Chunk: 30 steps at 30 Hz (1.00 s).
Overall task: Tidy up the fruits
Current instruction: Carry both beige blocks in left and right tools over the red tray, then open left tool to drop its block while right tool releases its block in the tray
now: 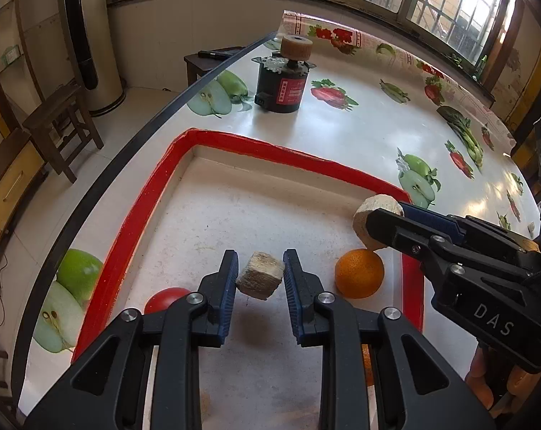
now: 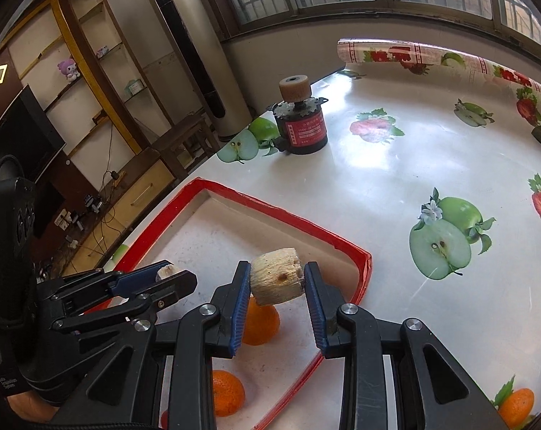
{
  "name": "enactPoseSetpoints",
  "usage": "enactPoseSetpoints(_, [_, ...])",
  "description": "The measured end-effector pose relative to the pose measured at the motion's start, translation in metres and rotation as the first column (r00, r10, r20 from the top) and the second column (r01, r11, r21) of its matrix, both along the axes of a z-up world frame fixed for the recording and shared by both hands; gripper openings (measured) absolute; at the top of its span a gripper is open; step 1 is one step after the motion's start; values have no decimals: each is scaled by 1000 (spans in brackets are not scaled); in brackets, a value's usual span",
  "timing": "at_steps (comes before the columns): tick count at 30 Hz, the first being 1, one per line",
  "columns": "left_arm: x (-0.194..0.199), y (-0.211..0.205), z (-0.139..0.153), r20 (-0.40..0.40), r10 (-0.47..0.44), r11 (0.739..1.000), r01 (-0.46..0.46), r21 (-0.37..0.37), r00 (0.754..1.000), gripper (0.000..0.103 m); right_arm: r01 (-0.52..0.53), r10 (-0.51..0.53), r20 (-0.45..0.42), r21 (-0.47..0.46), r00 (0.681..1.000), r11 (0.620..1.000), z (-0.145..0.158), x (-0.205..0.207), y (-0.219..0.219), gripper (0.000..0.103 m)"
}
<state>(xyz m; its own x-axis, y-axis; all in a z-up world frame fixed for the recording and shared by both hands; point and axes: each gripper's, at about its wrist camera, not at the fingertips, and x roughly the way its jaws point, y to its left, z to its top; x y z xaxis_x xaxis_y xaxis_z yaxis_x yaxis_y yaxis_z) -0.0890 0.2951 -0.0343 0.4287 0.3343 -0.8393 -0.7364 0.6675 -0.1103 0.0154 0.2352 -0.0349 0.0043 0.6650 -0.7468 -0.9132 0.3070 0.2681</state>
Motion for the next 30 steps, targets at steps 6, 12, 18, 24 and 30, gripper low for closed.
enactPoseSetpoints(6, [4,2,-9,-18,-2,1000,1,-19,1000,23,-2,2,-5,-18,1000,1000,-10,3,4,31])
enactPoseSetpoints(12, [6,2,-10,-32,1,1000,-2,-23,999,23,-3,2,-17,-28,1000,1000,-15,3,5,31])
enactPoseSetpoints(18, [-1,1,-7,-40,34,999,-35,-35,999,28,4,-4,-27,-18,1000,1000,-10,3,0,35])
enactPoseSetpoints(24, [-15,-12,7,-9,51,999,-51,2,999,57,6,-5,-15,18,1000,1000,7,-5,-25,47])
enactPoseSetpoints(30, [-26,-26,17,21,55,998,-55,-2,998,57,-1,1,1,57,1000,998,27,-19,-61,50])
